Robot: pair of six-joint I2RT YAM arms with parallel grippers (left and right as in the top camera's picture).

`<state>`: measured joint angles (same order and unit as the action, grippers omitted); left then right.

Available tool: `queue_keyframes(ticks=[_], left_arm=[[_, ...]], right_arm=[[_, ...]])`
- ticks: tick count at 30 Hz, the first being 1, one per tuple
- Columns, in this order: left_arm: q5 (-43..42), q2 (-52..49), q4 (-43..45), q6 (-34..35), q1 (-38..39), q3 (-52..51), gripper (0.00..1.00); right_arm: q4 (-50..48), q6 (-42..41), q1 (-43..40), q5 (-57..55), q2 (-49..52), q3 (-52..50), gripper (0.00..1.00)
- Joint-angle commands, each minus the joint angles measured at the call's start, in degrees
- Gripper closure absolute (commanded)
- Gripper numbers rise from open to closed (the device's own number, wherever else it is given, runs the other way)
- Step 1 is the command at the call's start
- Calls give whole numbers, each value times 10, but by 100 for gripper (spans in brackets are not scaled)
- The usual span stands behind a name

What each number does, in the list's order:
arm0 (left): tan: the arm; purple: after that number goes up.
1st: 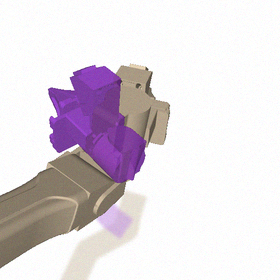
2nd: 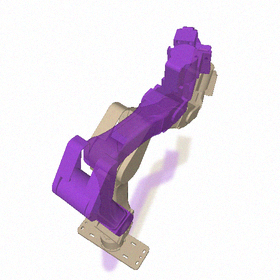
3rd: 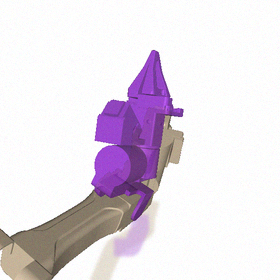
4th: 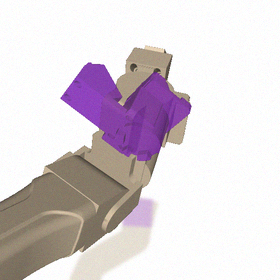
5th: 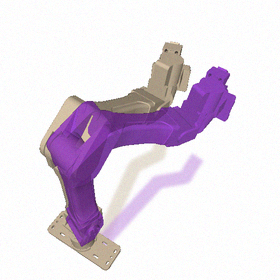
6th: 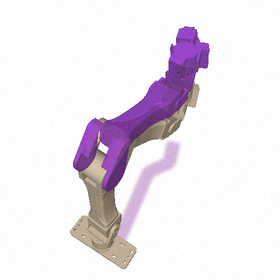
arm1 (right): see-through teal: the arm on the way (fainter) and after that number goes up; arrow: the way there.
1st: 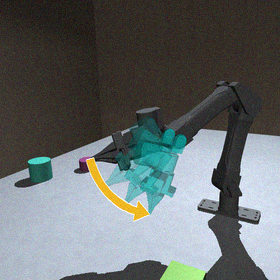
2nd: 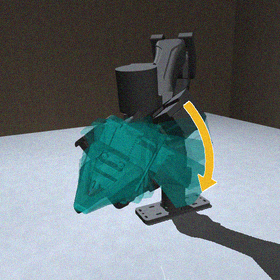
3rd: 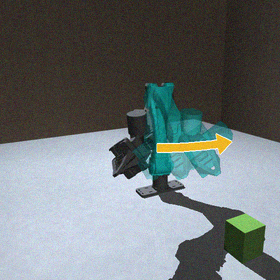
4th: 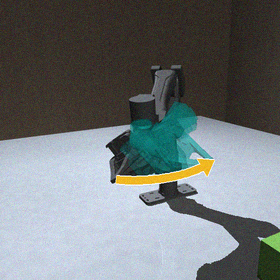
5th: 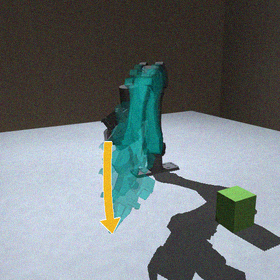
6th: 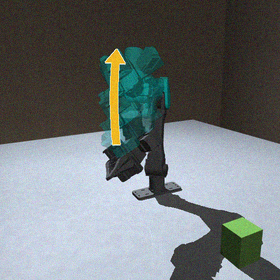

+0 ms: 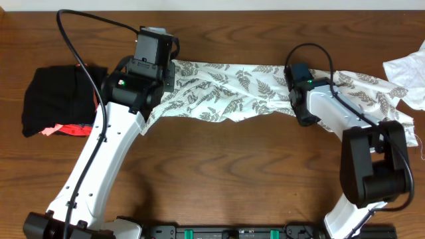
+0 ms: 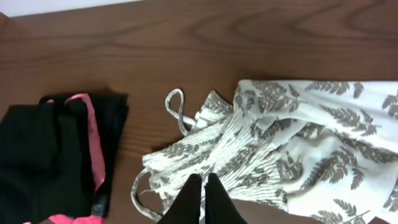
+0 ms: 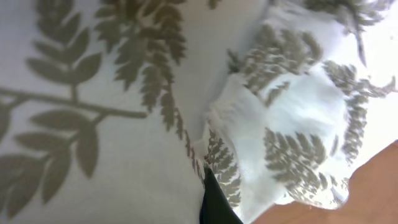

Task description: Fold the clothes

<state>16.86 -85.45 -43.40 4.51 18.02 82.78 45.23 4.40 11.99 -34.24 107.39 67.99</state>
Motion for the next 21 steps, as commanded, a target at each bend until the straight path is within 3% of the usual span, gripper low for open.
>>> queue_keyframes(ticks=[1, 5, 9, 21], left_arm=[[1, -7, 9, 5, -4, -2, 94], [1, -22, 21, 6, -4, -2, 91], [-32, -50, 28, 5, -4, -2, 68], [-49, -148, 99, 5, -16, -2, 39]], right_arm=[[4, -44, 7, -3, -66, 48, 99], [6, -33, 6, 97, -128, 80, 99], [18, -35, 4, 110, -169, 82, 99], [51, -46, 0, 122, -181, 82, 99]])
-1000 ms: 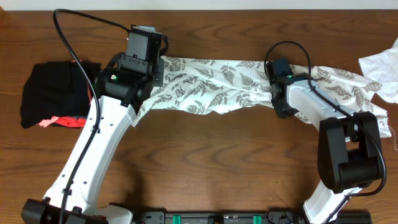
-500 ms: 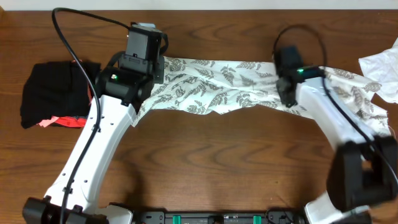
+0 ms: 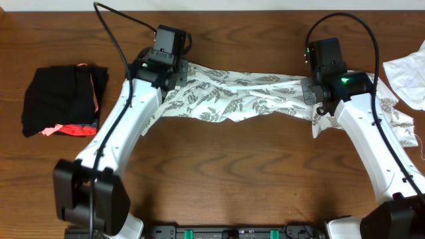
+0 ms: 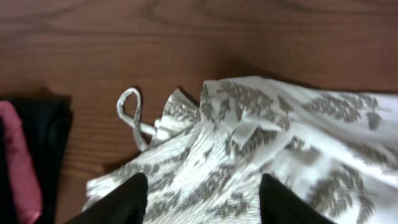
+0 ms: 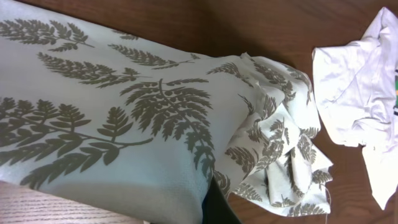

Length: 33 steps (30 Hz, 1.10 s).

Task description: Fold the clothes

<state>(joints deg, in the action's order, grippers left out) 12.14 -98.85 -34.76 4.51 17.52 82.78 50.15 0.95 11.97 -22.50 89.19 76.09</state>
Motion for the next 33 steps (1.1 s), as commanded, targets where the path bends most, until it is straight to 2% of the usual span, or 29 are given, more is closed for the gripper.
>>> queue_keyframes(ticks=[1, 3, 5, 9, 14, 17, 19, 21, 24, 28, 31, 33], left_arm=[[-1, -21, 22, 5, -15, -2, 37], [-2, -35, 35, 5, -23, -2, 29], [-5, -51, 41, 5, -32, -2, 26], [-73, -83, 52, -34, -49, -2, 26], [-134, -110, 57, -158, -59, -2, 26], [-134, -113, 70, -142, -68, -2, 26], [-135, -112, 82, -73, -76, -2, 27], [-136, -112, 86, 24, -82, -2, 31], [-185, -112, 80, 212, -86, -2, 40], [-207, -112, 104, 419, -77, -2, 40], [-207, -113, 134, 517, -68, -2, 31], [-205, -113, 153, 527, -63, -2, 31]], right_arm=[[3, -12, 0, 5, 1, 1, 99], [3, -12, 0, 5, 1, 1, 99], [3, -12, 0, 5, 1, 1, 99], [5, -12, -1, 5, 1, 1, 99], [5, -12, -1, 5, 1, 1, 99], [5, -12, -1, 5, 1, 1, 99], [5, -12, -2, 5, 1, 1, 99], [4, -12, -3, 5, 1, 1, 99], [3, -12, -5, 5, 1, 1, 99], [5, -12, -4, 5, 1, 1, 99], [5, -12, -4, 5, 1, 1, 99], [5, -12, -4, 5, 1, 1, 99]])
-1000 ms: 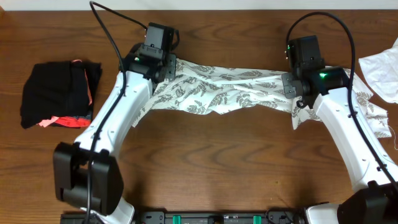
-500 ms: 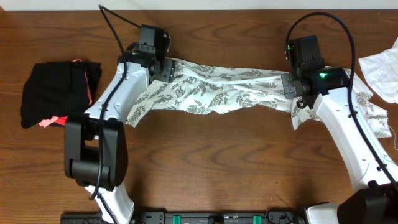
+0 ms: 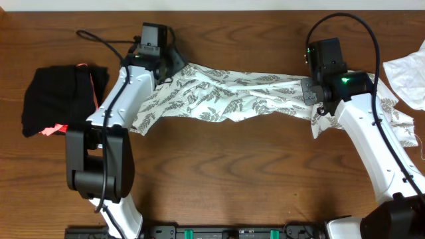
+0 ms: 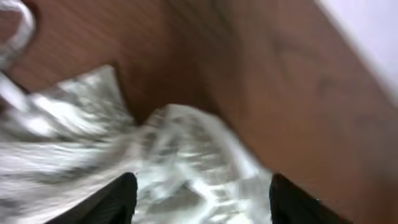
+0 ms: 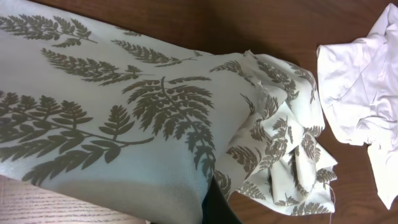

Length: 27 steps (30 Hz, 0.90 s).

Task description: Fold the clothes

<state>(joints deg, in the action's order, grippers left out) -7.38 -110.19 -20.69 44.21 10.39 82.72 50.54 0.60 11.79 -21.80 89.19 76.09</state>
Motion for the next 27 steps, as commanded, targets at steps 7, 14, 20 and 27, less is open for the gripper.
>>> queue_keyframes(ticks=[7, 14, 20, 27], left_arm=[[7, -22, 18, 209, 15, -1, 31], [10, -58, 28, 209, 15, -1, 31], [10, -76, 66, 208, 14, -1, 31], [20, -76, 114, 208, 14, -1, 81]], right_arm=[[1, -8, -3, -2, 1, 1, 99], [6, -8, -3, -2, 1, 1, 99], [7, -8, -3, -2, 1, 1, 99], [7, -8, -3, -2, 1, 1, 99]])
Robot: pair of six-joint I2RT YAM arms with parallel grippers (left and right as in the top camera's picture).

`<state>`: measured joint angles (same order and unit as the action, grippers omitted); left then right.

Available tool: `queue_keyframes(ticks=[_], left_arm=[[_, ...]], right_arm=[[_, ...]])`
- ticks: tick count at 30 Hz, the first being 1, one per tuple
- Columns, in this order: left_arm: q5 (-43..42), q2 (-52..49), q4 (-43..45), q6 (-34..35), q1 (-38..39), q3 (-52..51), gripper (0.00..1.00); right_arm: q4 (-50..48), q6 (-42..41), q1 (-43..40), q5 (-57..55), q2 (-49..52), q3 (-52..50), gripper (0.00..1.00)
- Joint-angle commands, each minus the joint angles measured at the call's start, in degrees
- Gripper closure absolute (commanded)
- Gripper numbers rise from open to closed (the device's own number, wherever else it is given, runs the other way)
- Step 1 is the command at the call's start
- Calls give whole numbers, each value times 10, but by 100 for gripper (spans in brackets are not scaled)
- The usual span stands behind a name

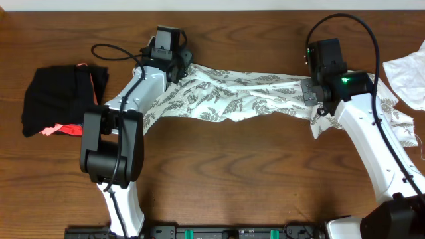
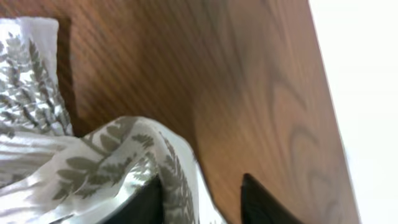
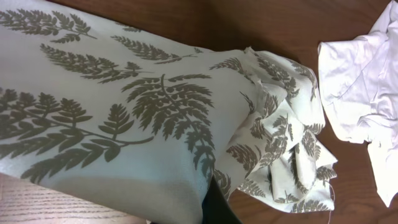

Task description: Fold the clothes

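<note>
A white fern-print dress (image 1: 246,93) lies stretched left to right across the wooden table. My left gripper (image 1: 178,65) sits low at the dress's far left edge. In the left wrist view, the left gripper (image 2: 202,205) is open, its two dark fingers (image 2: 146,205) set wide apart with a fold of the fern cloth (image 2: 93,162) between them. My right gripper (image 1: 317,99) is shut on the dress near its right end. In the right wrist view, only a dark fingertip (image 3: 214,205) shows under the draped cloth (image 3: 124,124).
A folded pile of black clothes with pink trim (image 1: 60,99) lies at the left of the table. A crumpled white garment (image 1: 405,73) sits at the right edge, close to the dress's bunched end (image 3: 280,149). Cables loop over both arms.
My left gripper has shifted a little to the right along the dress's far edge and turned, still open. The right gripper and the dress hold as they were.
At first my left gripper was shut at the strap end and the right one was low on the cloth's middle right. Then the left was open and the right held the cloth further right, lifted. After that the left has stayed open at the far edge.
</note>
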<state>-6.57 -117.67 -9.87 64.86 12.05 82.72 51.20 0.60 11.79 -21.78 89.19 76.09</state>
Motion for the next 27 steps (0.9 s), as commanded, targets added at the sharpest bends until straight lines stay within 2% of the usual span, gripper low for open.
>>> queue_keyframes(ticks=[1, 3, 7, 8, 9, 10, 11, 19, 20, 21, 22, 24, 27], left_arm=[[12, -2, 6, 2, -2, -1, 88], [12, -2, 6, 2, -2, -1, 91], [12, -2, 5, 2, -2, -1, 91], [11, -2, 3, 2, -2, -1, 90], [9, -2, 0, 2, -2, -1, 84], [4, -2, -4, 2, 0, -1, 74], [3, -2, -11, 2, 2, -1, 70], [12, -13, -20, 2, 9, -1, 69], [12, -14, -20, 2, 9, -1, 73], [12, -15, -20, 2, 8, -1, 91], [12, -15, -20, -4, 8, -1, 94], [9, -13, -12, -45, 8, 0, 94], [11, 1, -19, -155, 9, 7, 94]], right_arm=[[0, -8, -3, -2, 1, 1, 99], [0, -8, -3, -2, 1, 1, 99], [0, -8, -3, -2, 1, 1, 99], [0, -8, -3, -2, 1, 1, 99], [0, -8, -3, -2, 1, 1, 99], [0, -8, -3, -2, 1, 1, 99], [0, -8, -3, -2, 1, 1, 99], [0, -8, -3, -2, 1, 1, 99], [0, -8, -3, -2, 1, 1, 99], [0, -8, -3, -2, 1, 1, 99], [0, -8, -3, -2, 1, 1, 99], [0, -9, -3, -2, 1, 1, 99], [1, -33, -3, -3, -1, 1, 99]])
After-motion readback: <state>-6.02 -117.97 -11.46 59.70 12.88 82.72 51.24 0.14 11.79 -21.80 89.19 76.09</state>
